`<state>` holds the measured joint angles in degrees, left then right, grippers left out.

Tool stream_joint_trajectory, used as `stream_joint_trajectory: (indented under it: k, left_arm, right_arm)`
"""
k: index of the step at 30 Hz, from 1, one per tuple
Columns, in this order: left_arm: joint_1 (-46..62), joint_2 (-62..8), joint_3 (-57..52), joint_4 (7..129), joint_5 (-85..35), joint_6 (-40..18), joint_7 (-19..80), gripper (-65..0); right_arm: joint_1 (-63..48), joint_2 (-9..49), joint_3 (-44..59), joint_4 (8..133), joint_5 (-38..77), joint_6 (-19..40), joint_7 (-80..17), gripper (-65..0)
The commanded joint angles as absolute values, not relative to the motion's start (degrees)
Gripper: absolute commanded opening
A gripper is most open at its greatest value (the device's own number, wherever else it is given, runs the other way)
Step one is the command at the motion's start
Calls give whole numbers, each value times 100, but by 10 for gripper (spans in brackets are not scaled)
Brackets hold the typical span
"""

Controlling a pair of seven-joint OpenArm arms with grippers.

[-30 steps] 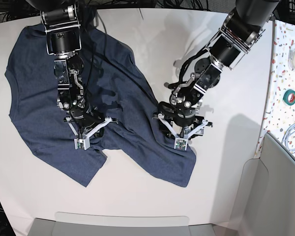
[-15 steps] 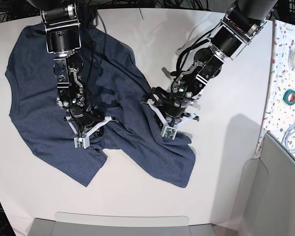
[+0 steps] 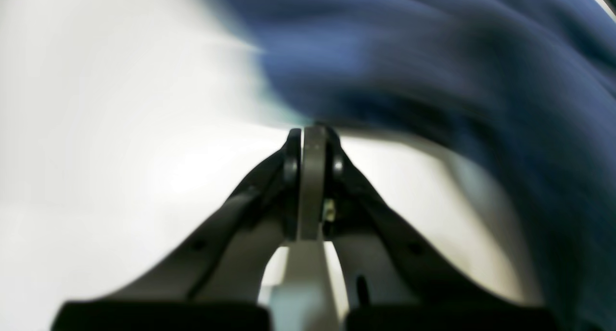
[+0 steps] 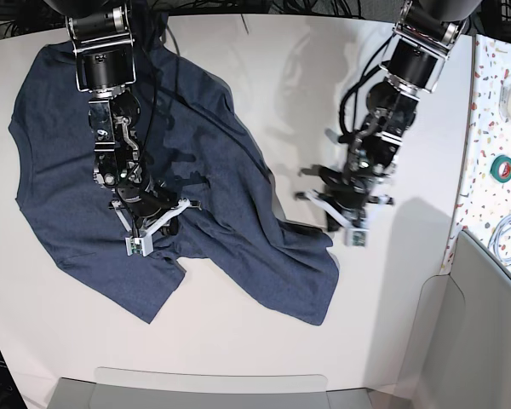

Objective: Layout the t-shirt on the table in an organized manner, then fold the t-shirt properly
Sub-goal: 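Release the fabric and lift the left gripper off the shirt, then lower the left gripper onto the shirt's side edge and pinch it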

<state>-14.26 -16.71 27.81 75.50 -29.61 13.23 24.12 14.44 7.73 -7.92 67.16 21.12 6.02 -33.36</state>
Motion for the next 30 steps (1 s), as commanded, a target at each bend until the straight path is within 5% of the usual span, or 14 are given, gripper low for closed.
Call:
stream_joint_trajectory:
  k: [1,3,8,12,23,30]
  left_arm:
    - [-1578,-1657,2589,7653,-2941,1288,2299,-650]
    - [-1578,-1666,2325,7591,-2941,1288,2360,-621]
    - [-1604,-1640,2053,7389,-2976,1288,2985,-407]
    - [-1587,-1640,2062,7565,-2985,1042,3196,-308]
    - [-1604,-1648,2070,7530,-3231,-585,3169,-299]
    - [-1956,-1648,2079,6791,-3213,-778,2730,-298]
  right_arm:
    - [1349,831,-813,6633,1930,444,-4022,-650]
    - [1349,813,-831,6633,1930,444,-4022,-650]
    - [1349,804,-831,6633,1930,444,-4022,-650]
    - [1349,813,-831,6633,1930,444,-4022,-650]
    - [1279,822,-804,6633,1930,954,-4022,-650]
    - [1270,804,-831,6633,1930,1095,-4022,-650]
